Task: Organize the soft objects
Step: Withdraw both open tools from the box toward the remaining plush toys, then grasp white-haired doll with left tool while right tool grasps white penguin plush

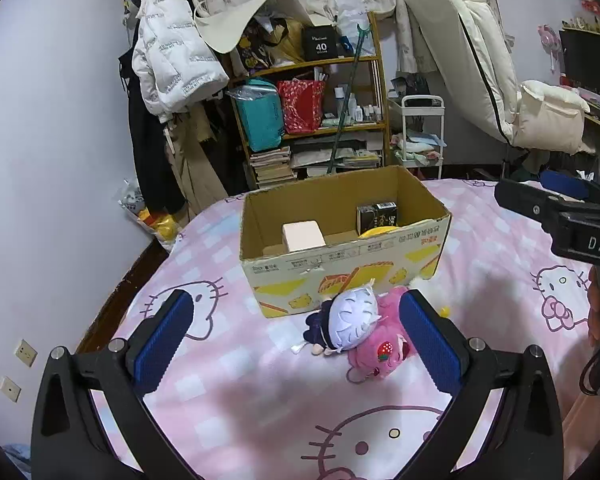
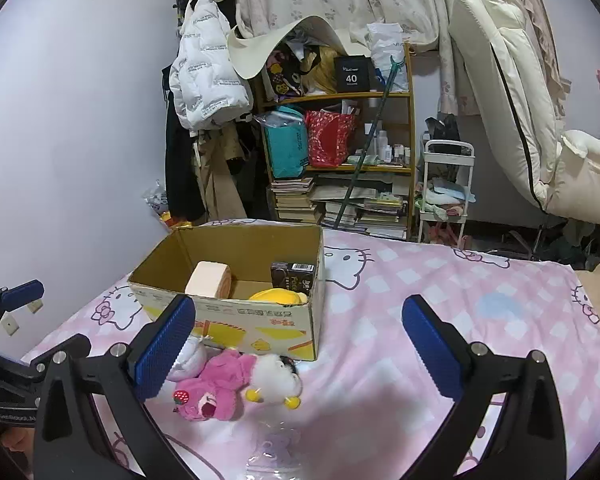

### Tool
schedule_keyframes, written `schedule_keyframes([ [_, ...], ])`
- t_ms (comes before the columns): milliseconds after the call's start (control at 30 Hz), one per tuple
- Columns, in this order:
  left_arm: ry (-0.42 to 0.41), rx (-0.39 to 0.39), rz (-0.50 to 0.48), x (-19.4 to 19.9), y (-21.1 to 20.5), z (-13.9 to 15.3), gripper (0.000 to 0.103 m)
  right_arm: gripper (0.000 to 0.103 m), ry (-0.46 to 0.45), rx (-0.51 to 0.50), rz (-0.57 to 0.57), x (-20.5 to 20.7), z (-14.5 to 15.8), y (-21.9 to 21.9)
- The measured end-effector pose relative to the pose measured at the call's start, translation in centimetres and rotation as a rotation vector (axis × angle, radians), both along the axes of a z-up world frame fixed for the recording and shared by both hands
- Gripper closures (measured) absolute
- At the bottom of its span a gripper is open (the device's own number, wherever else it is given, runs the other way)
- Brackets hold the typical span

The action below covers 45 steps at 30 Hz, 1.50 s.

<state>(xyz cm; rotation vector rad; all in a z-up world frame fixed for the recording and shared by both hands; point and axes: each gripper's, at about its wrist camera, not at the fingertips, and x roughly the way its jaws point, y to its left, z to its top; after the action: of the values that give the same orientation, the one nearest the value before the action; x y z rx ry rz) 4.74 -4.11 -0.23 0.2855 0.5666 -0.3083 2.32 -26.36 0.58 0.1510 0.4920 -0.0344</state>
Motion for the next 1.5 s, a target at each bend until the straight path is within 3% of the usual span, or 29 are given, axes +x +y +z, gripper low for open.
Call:
schedule_keyframes([
  [600, 0.086, 0.014, -0.019, 2.9, -2.3, -2.4, 0.002, 0.0, 0.037, 0.06, 0.011, 3.2, -2.3, -1.4],
  [933, 0.164, -0.001, 0.038, 5.8, -3.2, -4.3, 0.002, 0.0, 0.138, 0.069, 0.037, 5.8, -5.0, -1.1],
  [1200, 0.251, 0.051, 0.061, 8.5, -4.2, -7.3, 0.002, 0.0, 0.258, 0.074, 0.062, 8.1, -8.2, -0.9],
  [1300, 0.275, 0.063, 0.075, 9.2, -4.2, -8.2, 0.002, 0.0, 0.26, 0.062, 0.061, 8.2, -8.8, -0.7],
  [1500, 0.314, 0.054, 0.073, 9.8, -3.9, -9.0, 0.002, 0.0, 0.329, 0.085, 0.074, 9.3, -10.6, -0.8],
])
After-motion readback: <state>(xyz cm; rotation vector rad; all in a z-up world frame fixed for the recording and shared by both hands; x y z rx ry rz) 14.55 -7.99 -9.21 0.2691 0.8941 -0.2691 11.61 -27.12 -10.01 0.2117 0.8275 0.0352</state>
